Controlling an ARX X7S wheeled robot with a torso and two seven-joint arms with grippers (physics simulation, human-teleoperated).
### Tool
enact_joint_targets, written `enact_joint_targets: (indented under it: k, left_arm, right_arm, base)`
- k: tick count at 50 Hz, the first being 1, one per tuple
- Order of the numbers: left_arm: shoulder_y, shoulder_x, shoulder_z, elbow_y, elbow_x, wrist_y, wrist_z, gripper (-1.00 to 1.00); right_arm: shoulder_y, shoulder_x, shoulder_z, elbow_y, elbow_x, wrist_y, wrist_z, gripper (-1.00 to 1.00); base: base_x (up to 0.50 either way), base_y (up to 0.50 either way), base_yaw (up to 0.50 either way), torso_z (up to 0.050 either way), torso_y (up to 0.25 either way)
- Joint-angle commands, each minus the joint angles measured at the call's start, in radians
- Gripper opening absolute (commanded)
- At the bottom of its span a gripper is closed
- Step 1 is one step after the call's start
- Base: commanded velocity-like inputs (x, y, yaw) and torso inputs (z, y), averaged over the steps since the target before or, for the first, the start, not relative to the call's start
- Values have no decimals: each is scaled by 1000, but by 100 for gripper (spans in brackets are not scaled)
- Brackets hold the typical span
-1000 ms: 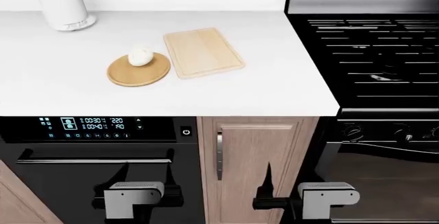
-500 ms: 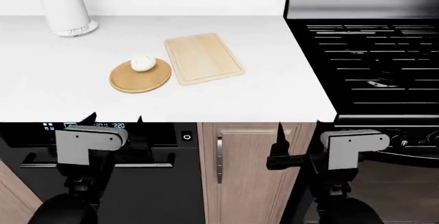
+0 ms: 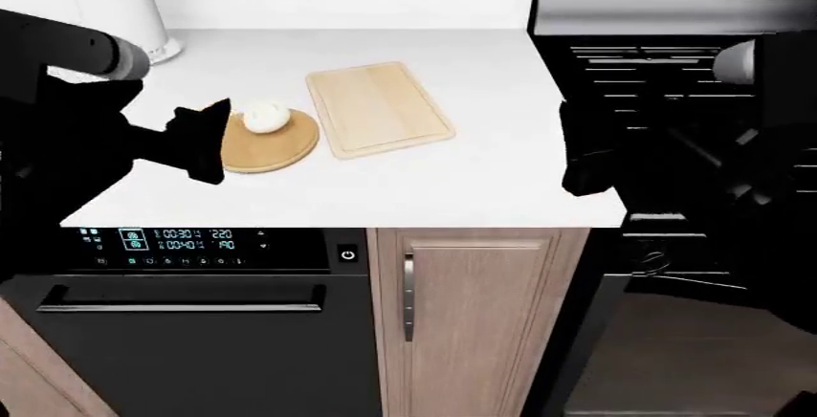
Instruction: Pick the dumpling from the plate and place it on the cutting board. Then pick the condiment bottle from the cabinet and place it next to the cutting board.
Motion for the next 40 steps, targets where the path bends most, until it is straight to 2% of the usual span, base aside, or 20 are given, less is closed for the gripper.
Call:
enact_joint_targets:
  k: [1,14,32,40]
  left_arm:
    - [-264,-108,82,-85,-126,-185,-7,100]
    - [-260,-147,67,-78,-263,-172,-109,100]
    - [-268,-172,64,-70,-389,-167,-193,100]
    - [-267,-180,71,-70,-440,-161,-222,100]
  right_arm:
    - [269,116,-104,95,223,114,112,100]
    - [303,146,-168,109,250,68,121,100]
    - [311,154,-170,114,296,62,168,100]
    - [317,152,-148,129,344,72,207,100]
  base:
    - [98,172,0,0,0]
    - [335,412,0,0,0]
    - [392,430,0,0,0]
    - [495,135,0,0,0]
